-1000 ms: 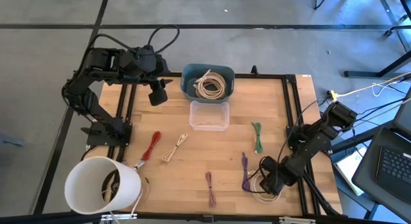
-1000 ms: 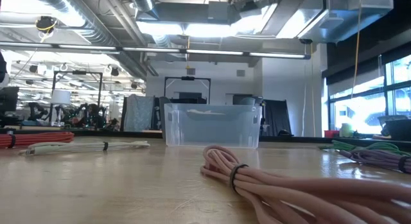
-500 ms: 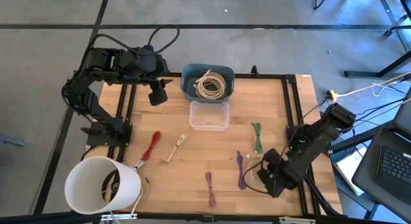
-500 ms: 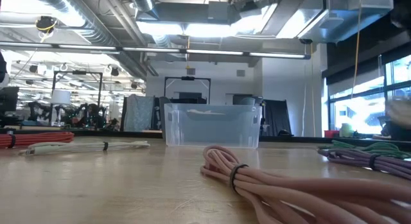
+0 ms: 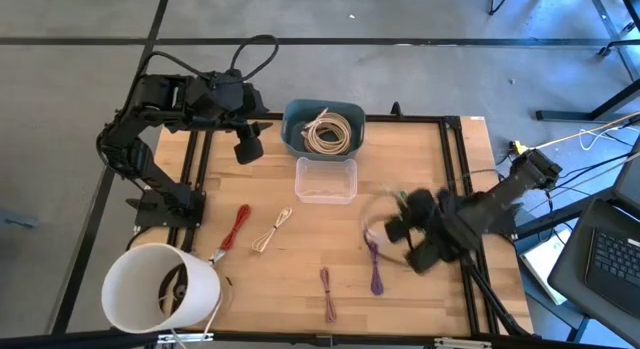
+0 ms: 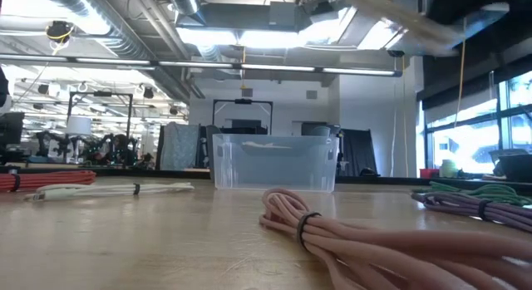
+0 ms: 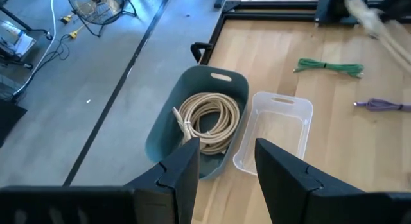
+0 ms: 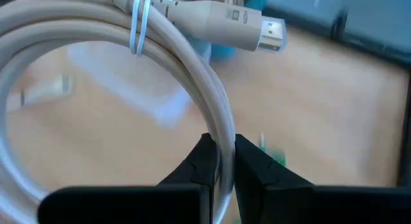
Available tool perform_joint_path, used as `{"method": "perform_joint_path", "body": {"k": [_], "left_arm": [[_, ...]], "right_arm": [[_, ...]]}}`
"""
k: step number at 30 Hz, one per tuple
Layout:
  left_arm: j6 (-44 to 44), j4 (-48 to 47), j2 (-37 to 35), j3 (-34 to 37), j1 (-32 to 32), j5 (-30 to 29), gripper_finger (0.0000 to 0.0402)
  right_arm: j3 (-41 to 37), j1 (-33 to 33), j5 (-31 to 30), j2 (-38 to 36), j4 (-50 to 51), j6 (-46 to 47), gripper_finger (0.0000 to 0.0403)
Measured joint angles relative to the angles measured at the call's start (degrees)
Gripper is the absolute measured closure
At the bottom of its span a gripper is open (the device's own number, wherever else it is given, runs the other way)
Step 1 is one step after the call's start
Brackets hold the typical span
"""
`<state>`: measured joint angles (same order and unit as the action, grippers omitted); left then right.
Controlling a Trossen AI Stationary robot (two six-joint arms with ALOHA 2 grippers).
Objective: Pick & Place USB Port
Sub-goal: Put the brown HDMI cable into the blue bin
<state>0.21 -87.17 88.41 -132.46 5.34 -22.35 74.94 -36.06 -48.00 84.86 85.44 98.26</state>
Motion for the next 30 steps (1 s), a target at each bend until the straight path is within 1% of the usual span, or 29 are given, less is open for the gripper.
{"method": "perform_joint_path", "body": {"k": [2, 3, 4, 5, 6, 9, 10, 12, 13, 15, 18, 21, 23, 24, 26, 28, 30], "left_arm": [[0.0, 0.0, 0.1, 0.0, 0.0, 0.0, 0.0258], [0.0, 0.0, 0.2, 0.0, 0.0, 0.0, 0.0258], [0.0, 0.0, 0.2, 0.0, 0.0, 0.0, 0.0258], [0.0, 0.0, 0.3, 0.0, 0.0, 0.0, 0.0258], [0.0, 0.0, 0.4, 0.0, 0.0, 0.0, 0.0258], [0.0, 0.0, 0.6, 0.0, 0.0, 0.0, 0.0258], [0.0, 0.0, 0.6, 0.0, 0.0, 0.1, 0.0258], [0.0, 0.0, 0.8, 0.0, 0.0, 0.0, 0.0258], [0.1, 0.0, 0.9, 0.0, 0.0, 0.1, 0.0258], [0.5, 0.1, 1.1, 0.0, 0.0, 0.1, 0.0258], [0.6, 0.1, 1.0, 0.0, 0.0, 0.2, 0.0258], [1.1, 0.1, 1.0, 0.0, 0.0, 0.1, 0.0258], [1.4, 0.3, 1.0, 0.0, 0.0, -0.2, 0.0258], [1.4, 0.4, 1.0, 0.0, 0.0, -0.3, 0.0258], [1.4, 0.4, 1.0, 0.0, 0.0, -0.5, 0.0258], [1.5, 0.4, 1.0, 0.0, 0.0, -0.5, 0.0258], [1.5, 0.4, 1.0, 0.0, 0.0, -0.5, 0.0258]], "right_arm": [[0.0, 4.5, -3.9, -1.6, -4.9, -8.7, 0.0373], [0.0, 6.7, -5.3, -2.7, -8.7, -15.0, 0.0373], [0.0, 9.0, -5.7, -3.9, -13.3, -22.4, 0.0373], [0.0, 11.5, -4.7, -4.9, -19.0, -31.1, 0.0373], [0.0, 14.2, -2.6, -5.8, -25.2, -41.0, 0.0373], [0.1, 23.5, 9.1, -7.3, -40.8, -66.9, 0.0373], [0.1, 26.8, 12.6, -7.5, -45.1, -72.7, 0.0373], [0.1, 33.3, 18.0, -7.7, -50.5, -80.5, 0.0373], [0.1, 36.7, 20.3, -7.7, -52.1, -83.0, 0.0373], [0.1, 43.5, 26.3, -7.6, -55.0, -84.7, 0.0373], [0.1, 52.7, 37.7, -6.8, -60.5, -84.7, 0.0373], [0.2, 59.5, 50.5, -4.2, -66.4, -83.7, 0.0373], [1.2, 62.8, 57.1, -1.3, -67.4, -82.1, 0.0373], [2.4, 63.9, 59.4, 0.6, -66.9, -82.0, 0.0373], [5.8, 65.3, 61.3, 4.9, -64.6, -82.4, 0.0373], [11.1, 66.0, 61.3, 9.6, -59.5, -84.8, 0.0373], [18.2, 66.3, 60.8, 14.7, -52.3, -88.6, 0.0373]]}}
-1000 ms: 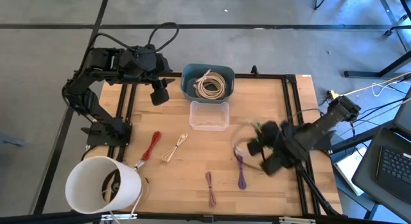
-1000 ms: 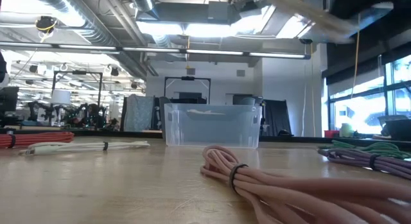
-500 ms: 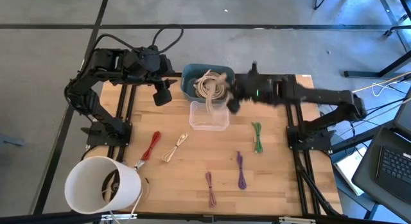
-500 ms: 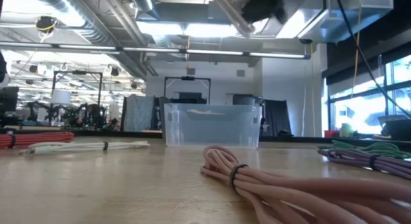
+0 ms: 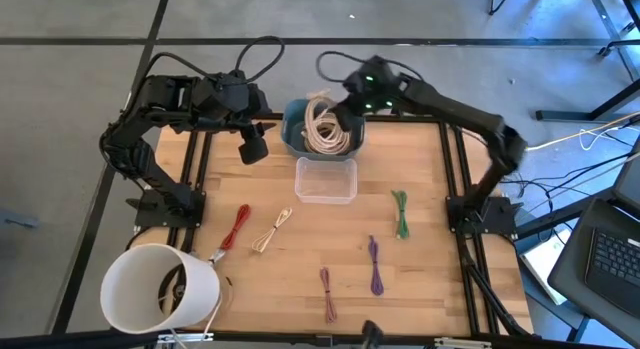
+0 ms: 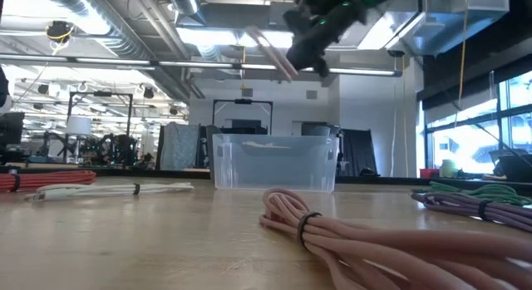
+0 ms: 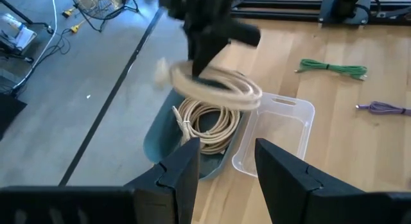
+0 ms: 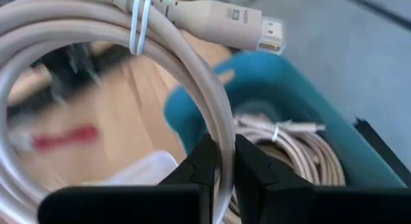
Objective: Pick & Place USB Port
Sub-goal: Put the brown HDMI cable into the blue bin
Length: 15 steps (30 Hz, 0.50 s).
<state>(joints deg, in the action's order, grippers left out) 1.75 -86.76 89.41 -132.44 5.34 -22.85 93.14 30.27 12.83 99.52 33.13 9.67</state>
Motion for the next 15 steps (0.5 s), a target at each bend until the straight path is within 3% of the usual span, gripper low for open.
{"method": "perform_joint_path", "body": {"k": [8, 15], "left_arm": [[0.5, 0.0, 0.0, 0.0, 0.0, 0.1, 0.0258], [0.5, -0.1, 0.0, 0.0, 0.0, 0.2, 0.0258]], "right_arm": [[29.3, 0.8, -7.9, 20.2, 27.7, -12.7, 0.0373], [41.1, 2.9, -10.6, 31.9, 37.8, -16.3, 0.0373]]}}
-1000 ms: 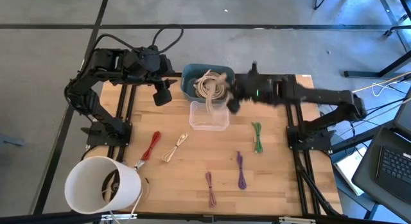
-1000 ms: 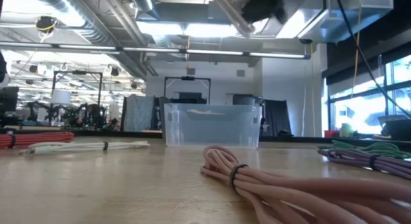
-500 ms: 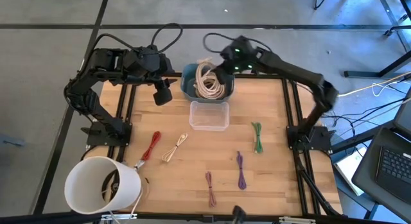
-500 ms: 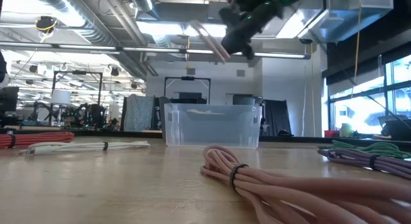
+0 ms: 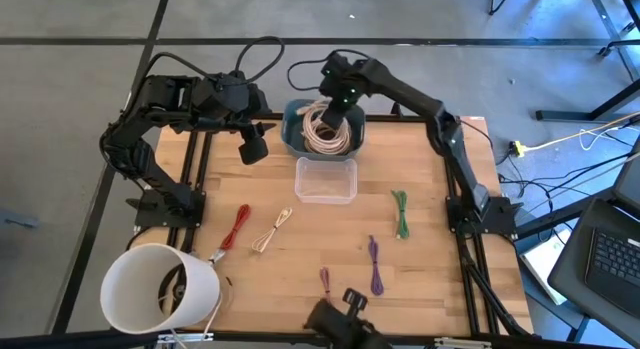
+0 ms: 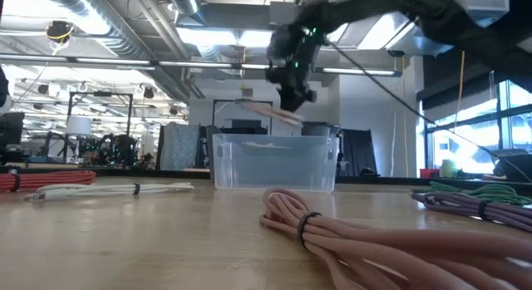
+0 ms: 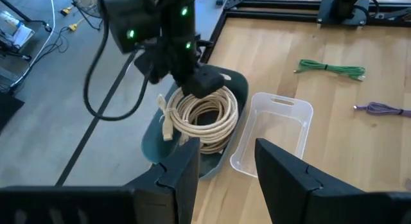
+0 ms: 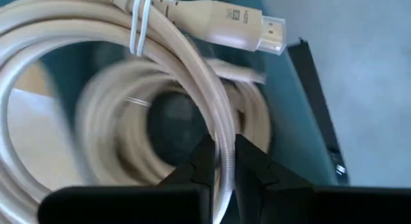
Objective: Pick & Place USB Port
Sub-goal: Put the brown HDMI cable into the blue bin, then put the green charger cable into the transparent bin
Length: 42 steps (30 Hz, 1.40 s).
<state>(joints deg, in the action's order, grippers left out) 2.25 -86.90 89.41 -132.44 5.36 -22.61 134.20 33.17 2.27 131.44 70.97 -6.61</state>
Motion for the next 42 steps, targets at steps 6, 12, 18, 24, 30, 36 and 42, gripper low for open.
{"method": "perform_joint_path", "body": {"k": [6, 12, 18, 24, 30, 36, 42], "left_arm": [[0.0, -0.4, 0.0, 0.0, 0.0, 0.0, 0.0258], [0.0, -0.4, 0.0, 0.0, 0.0, 0.0, 0.0258], [0.2, -0.4, 0.0, 0.0, 0.0, 0.0, 0.0258], [0.7, -0.4, 0.0, 0.0, 0.0, 0.0, 0.0258], [1.0, -0.4, 0.0, 0.0, 0.0, 0.0, 0.0258], [1.0, -0.4, 0.0, 0.0, 0.0, 0.0, 0.0258], [1.0, -0.4, 0.0, 0.0, 0.0, 0.0, 0.0258]], "right_arm": [[0.7, 1.6, -3.3, 4.6, -0.3, -2.8, 0.0373], [0.6, 2.7, -1.0, 8.6, -0.9, -3.4, 0.0373], [0.6, 2.7, -1.2, 10.4, -2.2, -5.4, 0.0373], [0.8, 2.7, -1.5, 10.5, -3.8, -5.0, 0.0368], [0.8, 2.7, -2.1, 9.9, -2.3, -2.8, 0.0264], [0.8, 2.5, -2.1, 7.2, -2.5, -1.5, 0.0206], [0.8, 1.6, -2.0, 4.0, -2.4, -1.3, 0.0201]]}}
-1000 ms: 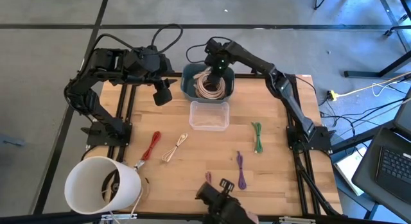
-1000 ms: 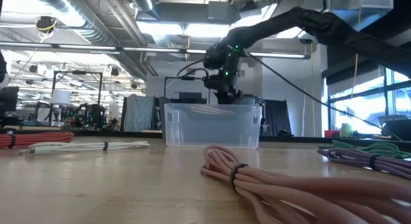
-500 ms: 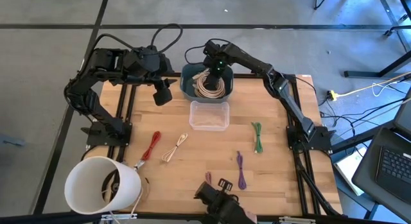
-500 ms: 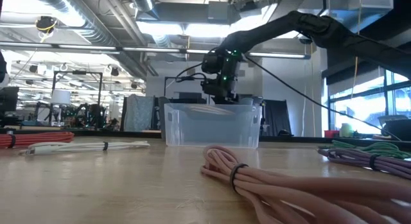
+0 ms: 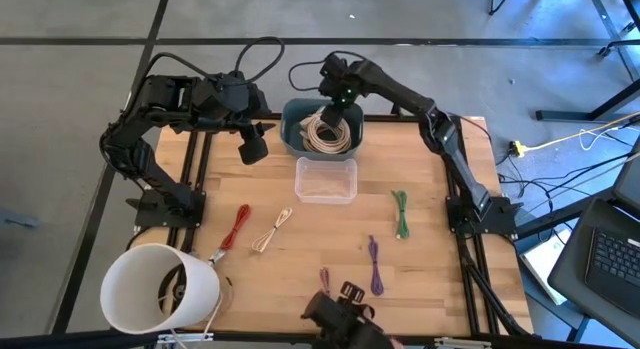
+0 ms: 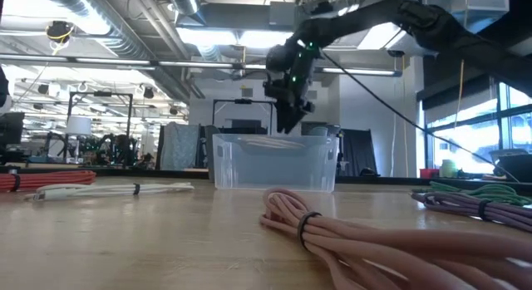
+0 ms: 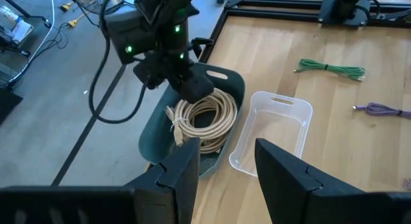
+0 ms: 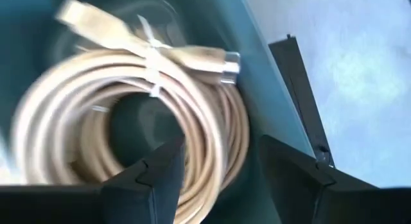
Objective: Pick & Place USB Port
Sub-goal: Put the green charger cable into the transparent bin
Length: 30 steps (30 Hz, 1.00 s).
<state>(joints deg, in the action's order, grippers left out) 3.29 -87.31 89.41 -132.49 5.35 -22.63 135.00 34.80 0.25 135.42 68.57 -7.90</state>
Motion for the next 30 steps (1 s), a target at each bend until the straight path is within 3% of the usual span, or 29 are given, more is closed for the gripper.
{"method": "perform_joint_path", "body": {"k": [14, 21, 30], "left_arm": [[2.9, -2.1, 0.0, 0.0, 0.0, 1.6, 0.0258], [3.5, -2.8, 0.0, 0.0, 0.0, 1.7, 0.0258], [3.1, -2.7, 0.0, 0.0, 0.0, 1.7, 0.0258]], "right_arm": [[0.0, -7.6, -0.1, -14.2, 3.7, -0.4, 0.0244], [0.0, -13.9, -6.8, -22.9, 8.1, 0.3, 0.0252], [0.0, -25.1, -17.2, -31.6, 18.1, 9.6, 0.0252]]}}
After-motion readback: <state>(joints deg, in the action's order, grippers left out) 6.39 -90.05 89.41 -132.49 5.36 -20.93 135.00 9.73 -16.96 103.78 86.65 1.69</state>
